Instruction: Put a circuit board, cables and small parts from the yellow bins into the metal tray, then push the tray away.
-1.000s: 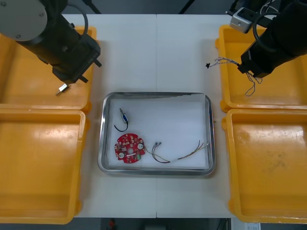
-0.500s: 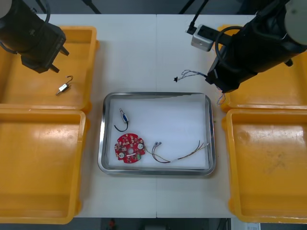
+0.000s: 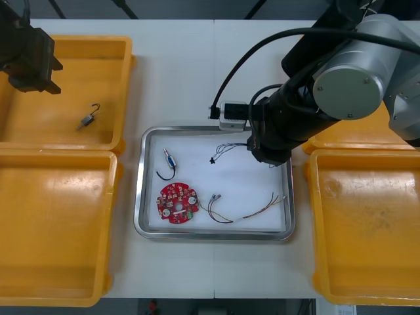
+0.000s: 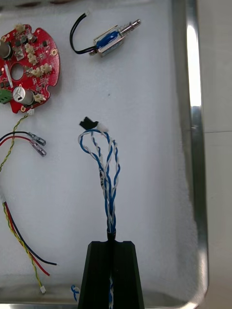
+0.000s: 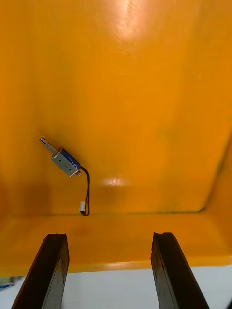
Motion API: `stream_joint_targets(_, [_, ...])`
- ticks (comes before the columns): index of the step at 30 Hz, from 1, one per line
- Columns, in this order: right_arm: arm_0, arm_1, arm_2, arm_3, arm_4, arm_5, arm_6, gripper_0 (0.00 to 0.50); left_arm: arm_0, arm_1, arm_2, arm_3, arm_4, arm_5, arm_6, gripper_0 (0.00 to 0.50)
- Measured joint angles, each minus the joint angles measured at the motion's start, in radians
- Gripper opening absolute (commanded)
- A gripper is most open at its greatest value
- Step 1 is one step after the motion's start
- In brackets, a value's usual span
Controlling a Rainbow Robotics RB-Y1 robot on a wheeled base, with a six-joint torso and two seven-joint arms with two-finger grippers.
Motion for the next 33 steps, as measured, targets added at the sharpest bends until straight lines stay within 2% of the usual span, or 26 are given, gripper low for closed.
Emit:
stream_joint_targets(3, [-0.002,0.005,0.046,0.037,0.003,-0.031,0.044,0.000,0.000,0.000,0.000,0.043,0.011,-0.022,0.061,0.500])
stream_joint_targets(12, [-0.020,0.053,0.150,0.145,0.090,-0.120,0.056,0.000,-0.001,-0.020,-0.003,0.165,0.032,-0.104,0.062,0.500])
stream_joint_targets(18, [-0.025,0.107,0.167,0.227,0.131,-0.163,0.057,0.030,-0.002,-0.074,-0.026,0.254,0.052,-0.169,0.070,0.500])
stream_joint_targets(21, [-0.025,0.121,0.168,0.245,0.143,-0.174,0.058,0.062,-0.003,-0.094,-0.050,0.277,0.060,-0.187,0.101,0.500])
stream_joint_targets(22, [-0.026,0.123,0.168,0.247,0.146,-0.177,0.058,0.089,-0.003,-0.097,-0.061,0.278,0.064,-0.189,0.122,0.500])
stream_joint_targets(23, [-0.026,0.125,0.169,0.248,0.147,-0.178,0.058,0.159,-0.003,-0.099,-0.072,0.277,0.069,-0.190,0.147,0.500])
stream_joint_targets(24, [-0.026,0.125,0.170,0.249,0.147,-0.178,0.058,0.299,-0.004,-0.100,-0.084,0.277,0.076,-0.191,0.174,0.500])
stream_joint_targets(25, [-0.027,0.125,0.171,0.249,0.147,-0.178,0.058,0.384,-0.004,-0.100,-0.095,0.277,0.083,-0.191,0.206,0.500])
stream_joint_targets(26, [-0.027,0.125,0.171,0.250,0.147,-0.178,0.058,0.456,-0.004,-0.101,-0.104,0.277,0.088,-0.191,0.239,0.500])
stream_joint_targets(27, [-0.027,0.125,0.171,0.250,0.147,-0.178,0.058,0.500,-0.004,-0.101,-0.113,0.277,0.093,-0.191,0.271,0.500])
stream_joint_targets(30, [-0.027,0.125,0.172,0.250,0.146,-0.178,0.058,0.500,-0.004,-0.103,-0.129,0.277,0.099,-0.188,0.334,0.500])
stream_joint_targets(33, [-0.027,0.125,0.172,0.250,0.145,-0.178,0.058,0.500,-0.004,-0.110,-0.131,0.278,0.099,-0.181,0.334,0.500])
